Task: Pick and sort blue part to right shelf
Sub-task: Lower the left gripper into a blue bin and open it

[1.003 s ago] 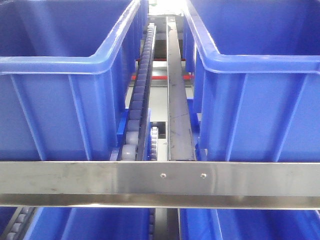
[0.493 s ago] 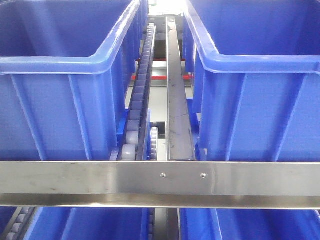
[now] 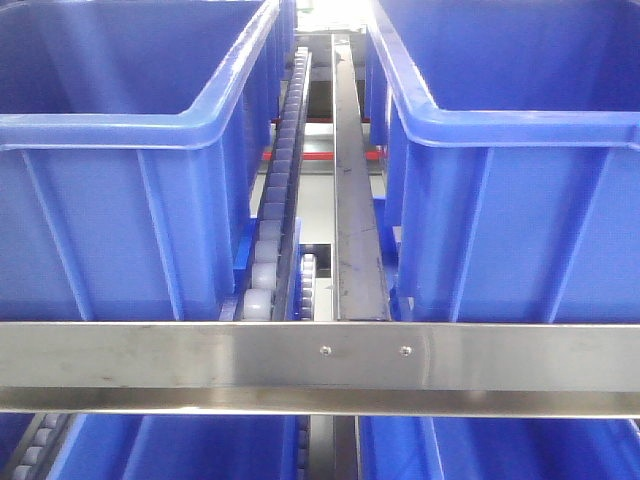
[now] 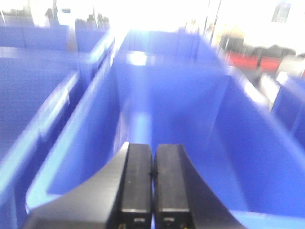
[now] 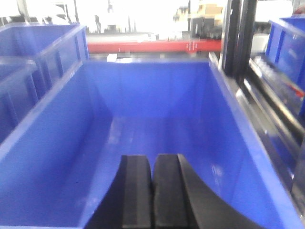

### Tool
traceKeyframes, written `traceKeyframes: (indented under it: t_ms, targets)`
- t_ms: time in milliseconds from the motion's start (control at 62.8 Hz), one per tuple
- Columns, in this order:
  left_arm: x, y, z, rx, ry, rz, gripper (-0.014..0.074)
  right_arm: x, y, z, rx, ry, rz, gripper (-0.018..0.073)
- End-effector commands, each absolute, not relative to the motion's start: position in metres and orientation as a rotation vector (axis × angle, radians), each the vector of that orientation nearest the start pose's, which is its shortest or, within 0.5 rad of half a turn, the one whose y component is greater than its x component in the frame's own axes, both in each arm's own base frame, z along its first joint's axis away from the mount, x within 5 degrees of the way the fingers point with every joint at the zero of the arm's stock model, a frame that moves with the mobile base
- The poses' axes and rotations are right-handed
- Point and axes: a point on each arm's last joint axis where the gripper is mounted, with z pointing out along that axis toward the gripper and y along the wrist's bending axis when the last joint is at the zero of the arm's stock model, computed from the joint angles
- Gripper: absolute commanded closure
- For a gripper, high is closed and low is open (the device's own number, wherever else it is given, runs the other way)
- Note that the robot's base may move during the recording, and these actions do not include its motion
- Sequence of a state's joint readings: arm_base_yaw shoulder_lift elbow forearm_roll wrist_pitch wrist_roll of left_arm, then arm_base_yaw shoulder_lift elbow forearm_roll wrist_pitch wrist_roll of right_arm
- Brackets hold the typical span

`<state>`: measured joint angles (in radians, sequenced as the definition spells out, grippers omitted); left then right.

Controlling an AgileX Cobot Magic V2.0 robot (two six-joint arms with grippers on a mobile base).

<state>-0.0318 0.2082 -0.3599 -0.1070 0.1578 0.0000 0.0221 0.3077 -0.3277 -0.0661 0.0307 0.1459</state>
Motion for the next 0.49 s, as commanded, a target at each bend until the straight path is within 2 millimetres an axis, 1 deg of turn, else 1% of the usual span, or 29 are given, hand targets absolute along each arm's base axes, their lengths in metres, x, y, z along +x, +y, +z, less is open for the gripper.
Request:
traceKeyframes:
  t_ms: [0,477]
  targets:
    - [0.0543,-0.0024,0.3247,-0.049,1.37,-0.124,0.0462,0.0766,0.0017,0.3177,0.041,1.386,0.085,0.0519]
    - [0.0539,-0.0024,0.3245,-0.049,1.371,-0.124,0.0462,0.0766,0.0017,0.3175,0.041,1.388,0.085,0.0519]
